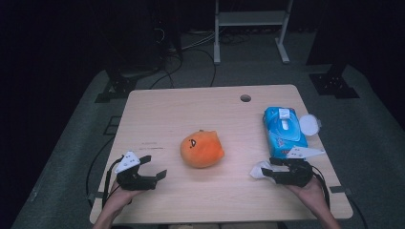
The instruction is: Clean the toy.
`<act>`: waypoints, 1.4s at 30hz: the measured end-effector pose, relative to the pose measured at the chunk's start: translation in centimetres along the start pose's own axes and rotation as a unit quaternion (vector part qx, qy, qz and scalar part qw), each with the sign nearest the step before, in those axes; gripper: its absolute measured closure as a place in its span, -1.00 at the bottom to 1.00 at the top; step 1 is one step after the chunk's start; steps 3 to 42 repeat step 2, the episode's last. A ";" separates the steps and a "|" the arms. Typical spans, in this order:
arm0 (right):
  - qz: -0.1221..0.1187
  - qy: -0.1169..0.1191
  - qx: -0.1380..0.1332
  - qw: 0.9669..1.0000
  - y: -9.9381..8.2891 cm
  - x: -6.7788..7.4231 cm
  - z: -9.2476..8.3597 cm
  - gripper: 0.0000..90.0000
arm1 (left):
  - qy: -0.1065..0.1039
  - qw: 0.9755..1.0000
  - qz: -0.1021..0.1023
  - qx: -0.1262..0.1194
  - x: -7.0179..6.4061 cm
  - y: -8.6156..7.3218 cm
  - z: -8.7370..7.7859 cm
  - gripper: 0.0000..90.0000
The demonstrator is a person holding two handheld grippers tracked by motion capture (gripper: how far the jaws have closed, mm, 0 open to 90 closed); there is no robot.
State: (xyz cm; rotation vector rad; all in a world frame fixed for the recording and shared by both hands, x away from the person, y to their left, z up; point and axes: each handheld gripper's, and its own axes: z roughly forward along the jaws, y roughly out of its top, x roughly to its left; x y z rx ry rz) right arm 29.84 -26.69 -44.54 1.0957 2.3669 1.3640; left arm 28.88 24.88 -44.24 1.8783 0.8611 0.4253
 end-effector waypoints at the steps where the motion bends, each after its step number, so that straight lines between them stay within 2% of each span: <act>1: -0.001 0.001 0.002 1.000 0.0 0.0 0.0 -0.14 | 0.000 1.000 0.000 -0.001 0.0 0.0 0.0 -0.74; 42: -0.005 0.001 0.005 1.000 0.0 0.0 0.1 -0.14 | 0.000 1.000 -0.001 -0.001 0.0 0.0 0.0 -0.74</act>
